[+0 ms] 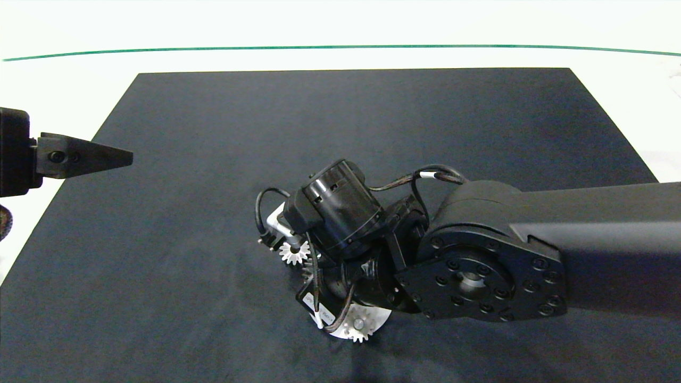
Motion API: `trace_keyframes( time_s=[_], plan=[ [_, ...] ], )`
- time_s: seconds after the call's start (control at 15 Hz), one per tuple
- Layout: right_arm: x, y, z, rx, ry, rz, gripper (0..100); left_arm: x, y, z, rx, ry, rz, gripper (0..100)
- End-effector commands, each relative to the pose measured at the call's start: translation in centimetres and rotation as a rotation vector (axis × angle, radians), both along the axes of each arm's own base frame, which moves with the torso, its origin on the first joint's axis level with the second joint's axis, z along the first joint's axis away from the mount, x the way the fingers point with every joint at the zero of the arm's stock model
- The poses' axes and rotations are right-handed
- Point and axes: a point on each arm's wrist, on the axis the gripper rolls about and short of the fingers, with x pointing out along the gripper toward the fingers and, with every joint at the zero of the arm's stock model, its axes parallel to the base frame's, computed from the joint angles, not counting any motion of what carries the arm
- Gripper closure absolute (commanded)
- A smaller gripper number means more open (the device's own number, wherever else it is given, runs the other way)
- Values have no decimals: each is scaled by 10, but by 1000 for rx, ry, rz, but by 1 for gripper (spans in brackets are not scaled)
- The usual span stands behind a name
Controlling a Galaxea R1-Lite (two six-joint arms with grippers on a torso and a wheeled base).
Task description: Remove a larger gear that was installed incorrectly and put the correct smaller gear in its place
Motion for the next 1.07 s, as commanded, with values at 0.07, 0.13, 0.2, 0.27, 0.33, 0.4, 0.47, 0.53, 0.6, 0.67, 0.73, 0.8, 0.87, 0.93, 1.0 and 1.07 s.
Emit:
trace_keyframes(
  time_s=[0.07, 0.13, 0.2, 0.27, 0.33, 0.4, 0.47, 0.53, 0.6, 0.67, 0.73, 0.8, 0.87, 0.93, 1.0, 1.07],
  plan=[
    [1, 2, -2, 2, -3, 1, 69, -1, -1, 0, 1, 3, -7, 0],
    [1, 2, -2, 9, -7, 1, 69, -1, -1, 0, 1, 3, -7, 0],
    [2, 3, -1, 20, -15, 1, 69, -1, -1, 0, 1, 3, -7, 0],
    [2, 4, -1, 25, -17, 0, 69, -1, -1, 0, 1, 3, -7, 0],
    [2, 4, -2, 25, -15, 1, 69, -1, -1, 0, 1, 3, -7, 0],
    [2, 4, -1, 31, -14, -6, 69, -1, -1, 0, 1, 3, -7, 0],
    [3, 6, -1, 47, -16, -13, 69, -1, -1, 0, 1, 3, -7, 0],
    [3, 6, -2, 51, -18, -13, 69, -1, -1, 0, 2, 3, -8, 0],
    [2, 8, -4, 50, -17, -9, 69, -1, -1, 0, 2, 3, -8, 0],
    [2, 9, -5, 54, -20, -7, 69, -1, -1, 0, 2, 3, -8, 0],
    [3, 10, -5, 64, -26, -7, 69, -1, -1, 0, 2, 3, -8, 0],
    [3, 12, -6, 71, -32, -8, 69, -1, -1, -1, 3, 5, -8, 0],
    [4, 12, -8, 75, -34, -8, 69, -1, -1, 0, 2, 3, -8, 0],
    [4, 12, -9, 76, -36, -9, 69, -1, -1, 0, 1, 3, -7, 0],
    [4, 12, -10, 76, -39, -9, 69, -1, -1, 0, 2, 3, -8, 0],
    [3, 12, -11, 73, -38, -9, 69, -1, -1, 0, 2, 3, -8, 0]
  ],
)
